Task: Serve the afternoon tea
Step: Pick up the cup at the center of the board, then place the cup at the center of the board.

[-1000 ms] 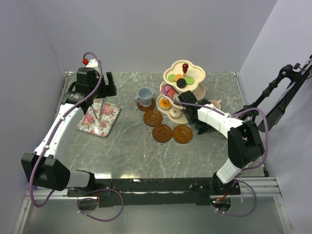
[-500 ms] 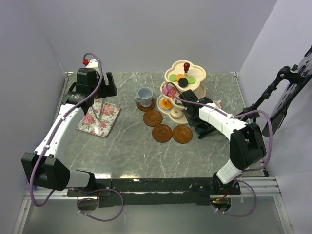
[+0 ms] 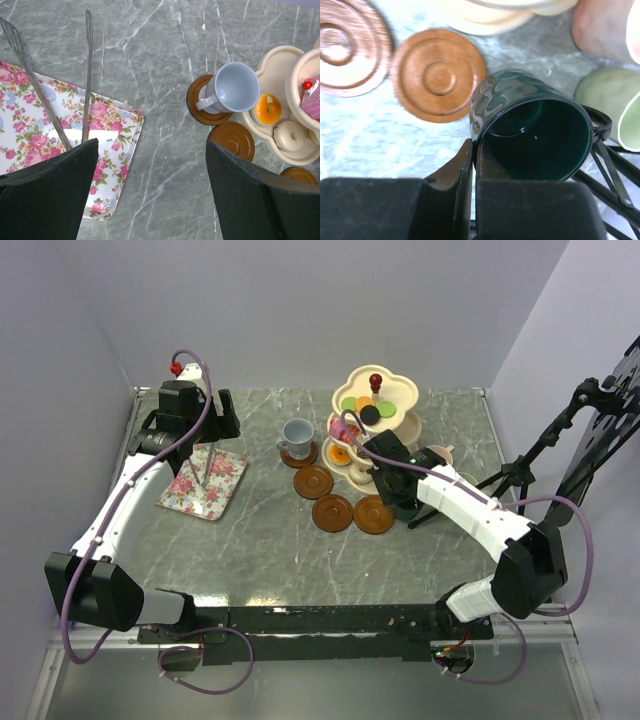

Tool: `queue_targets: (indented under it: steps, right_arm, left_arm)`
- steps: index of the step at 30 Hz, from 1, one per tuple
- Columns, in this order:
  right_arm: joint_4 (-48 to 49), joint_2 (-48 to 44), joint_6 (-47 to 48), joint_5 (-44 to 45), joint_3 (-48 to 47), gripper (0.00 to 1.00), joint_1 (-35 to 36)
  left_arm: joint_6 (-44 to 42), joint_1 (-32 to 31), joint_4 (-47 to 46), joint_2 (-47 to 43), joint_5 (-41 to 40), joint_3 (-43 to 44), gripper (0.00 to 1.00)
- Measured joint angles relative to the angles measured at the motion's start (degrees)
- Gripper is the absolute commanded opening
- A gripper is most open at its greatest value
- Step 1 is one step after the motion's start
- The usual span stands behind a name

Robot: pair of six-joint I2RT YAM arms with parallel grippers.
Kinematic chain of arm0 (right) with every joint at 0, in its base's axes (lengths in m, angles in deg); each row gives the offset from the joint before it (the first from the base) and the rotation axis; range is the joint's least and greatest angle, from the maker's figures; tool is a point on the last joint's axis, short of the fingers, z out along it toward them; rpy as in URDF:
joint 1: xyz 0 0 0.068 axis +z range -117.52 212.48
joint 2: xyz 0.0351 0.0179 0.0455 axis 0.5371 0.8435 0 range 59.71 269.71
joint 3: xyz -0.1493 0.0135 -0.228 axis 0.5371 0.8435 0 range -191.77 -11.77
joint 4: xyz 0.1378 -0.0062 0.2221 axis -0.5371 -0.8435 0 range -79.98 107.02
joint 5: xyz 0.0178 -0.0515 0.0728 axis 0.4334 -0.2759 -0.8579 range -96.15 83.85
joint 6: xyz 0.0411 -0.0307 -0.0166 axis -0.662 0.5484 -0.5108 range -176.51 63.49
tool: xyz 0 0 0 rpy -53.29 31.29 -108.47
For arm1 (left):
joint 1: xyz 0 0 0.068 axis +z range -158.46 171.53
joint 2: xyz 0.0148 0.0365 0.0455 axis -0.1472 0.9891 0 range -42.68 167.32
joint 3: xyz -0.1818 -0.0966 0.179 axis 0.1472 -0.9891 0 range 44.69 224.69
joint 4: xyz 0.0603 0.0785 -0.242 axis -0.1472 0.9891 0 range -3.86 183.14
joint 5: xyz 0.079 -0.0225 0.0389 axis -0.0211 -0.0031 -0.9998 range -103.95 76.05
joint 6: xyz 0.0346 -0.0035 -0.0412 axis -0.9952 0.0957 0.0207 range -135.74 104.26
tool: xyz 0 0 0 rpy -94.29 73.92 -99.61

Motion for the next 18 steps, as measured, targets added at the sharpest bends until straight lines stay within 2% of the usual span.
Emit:
queue_targets:
  steps: [12,18]
  right_arm:
    - [-1.6,-1.9,-2.4,-1.7,0.0,0.0,8.3]
    - [-1.7,-1.8,-0.3,-7.8,-1.5,0.0,13.6]
  left_arm:
    - [0.0,0.0,0.0,-0.2,0.5,-0.1,0.92]
    - [0.1,0.1,0.1,-0.9,0.7,-0.5,0.92]
